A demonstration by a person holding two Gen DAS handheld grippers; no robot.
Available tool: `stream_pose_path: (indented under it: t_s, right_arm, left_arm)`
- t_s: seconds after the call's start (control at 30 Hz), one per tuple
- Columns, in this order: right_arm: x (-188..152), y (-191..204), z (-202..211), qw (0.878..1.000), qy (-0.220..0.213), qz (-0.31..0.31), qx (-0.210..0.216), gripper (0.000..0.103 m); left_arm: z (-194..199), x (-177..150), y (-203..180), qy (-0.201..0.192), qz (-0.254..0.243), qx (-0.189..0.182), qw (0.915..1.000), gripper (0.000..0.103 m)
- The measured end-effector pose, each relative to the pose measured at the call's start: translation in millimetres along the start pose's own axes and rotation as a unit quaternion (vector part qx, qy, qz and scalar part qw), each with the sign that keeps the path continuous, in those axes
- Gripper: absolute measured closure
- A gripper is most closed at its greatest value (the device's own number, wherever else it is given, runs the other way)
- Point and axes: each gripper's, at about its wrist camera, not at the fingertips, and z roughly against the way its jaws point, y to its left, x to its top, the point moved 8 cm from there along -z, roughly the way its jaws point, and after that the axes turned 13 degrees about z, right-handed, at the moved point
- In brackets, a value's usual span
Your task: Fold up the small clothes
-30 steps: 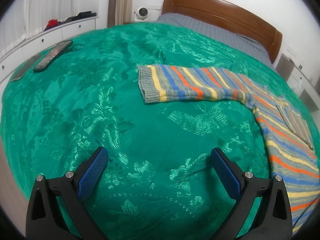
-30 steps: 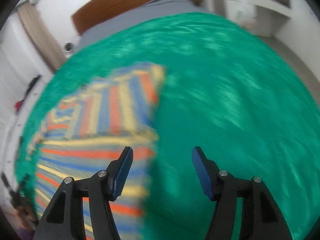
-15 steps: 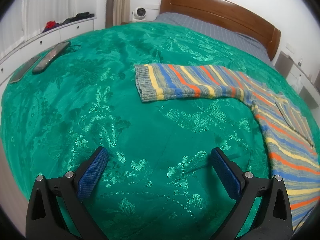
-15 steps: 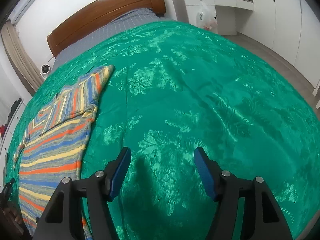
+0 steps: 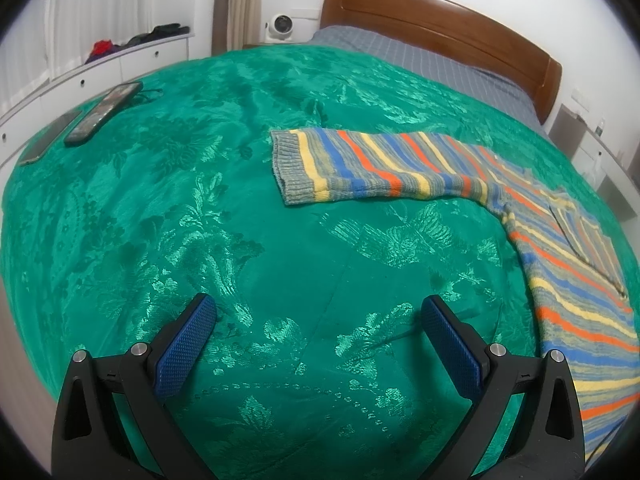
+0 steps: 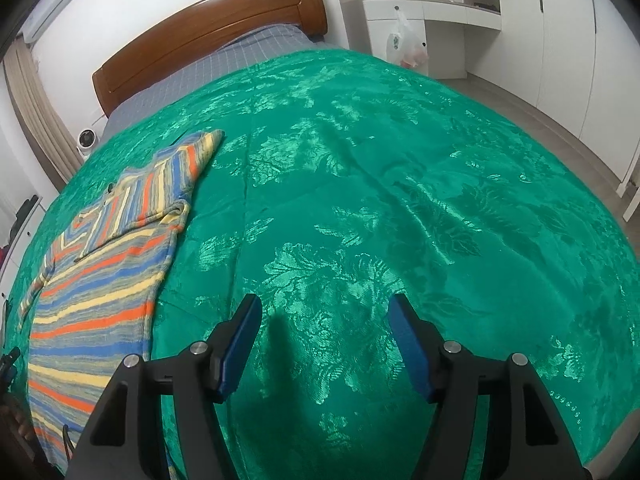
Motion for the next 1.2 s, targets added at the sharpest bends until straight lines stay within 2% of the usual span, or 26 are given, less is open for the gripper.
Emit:
stream_pose_path:
  t_s: [0.47,0.57,1.2]
  right_arm:
    - [8,-4,0,1.0,-0.01,0.013,-0.015,0.036]
    - [8,-7,-3,1.0,-0.011,0.011,-0.022,0.034]
    - [7,-18,-9,0.999,-0.008,0.001,-0.039,0.033]
  left_arm:
    - [1,0,1,0.0,0.0,0.0,1.0,0.001]
    - [1,0,1,0.0,0.001,0.0,1.0,0.001]
    - [1,0,1,0.0,0.001,0.0,1.0,0.001]
